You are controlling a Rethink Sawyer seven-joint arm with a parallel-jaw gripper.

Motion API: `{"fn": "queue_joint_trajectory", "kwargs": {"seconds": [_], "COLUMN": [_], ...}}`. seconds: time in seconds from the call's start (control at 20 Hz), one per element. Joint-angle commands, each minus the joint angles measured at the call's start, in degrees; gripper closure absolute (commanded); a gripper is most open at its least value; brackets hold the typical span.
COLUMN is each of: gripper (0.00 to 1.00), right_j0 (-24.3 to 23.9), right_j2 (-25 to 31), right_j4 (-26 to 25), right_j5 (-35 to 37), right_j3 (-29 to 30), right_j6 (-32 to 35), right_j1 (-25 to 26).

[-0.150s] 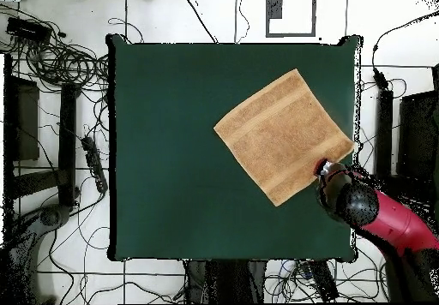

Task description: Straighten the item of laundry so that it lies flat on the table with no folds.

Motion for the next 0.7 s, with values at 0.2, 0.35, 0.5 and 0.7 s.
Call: {"fn": "queue_joint_trajectory", "kwargs": {"seconds": [0.2, 0.35, 0.5, 0.7], "gripper": [0.0, 0.0, 0.0, 0.0], "right_j0": [2.68, 3.57, 4.76, 5.23], "right_j2": [4.13, 3.98, 3.15, 3.75], "right_j4": [-3.09, -2.56, -2.58, -2.06], "right_j5": [0.61, 1.02, 0.47, 1.92], "right_j3": [4.86, 5.08, 5.18, 5.84], "right_j6": [4.51, 5.92, 6.58, 6.19], "right_j1": [1.52, 1.56, 1.14, -0.39]}}
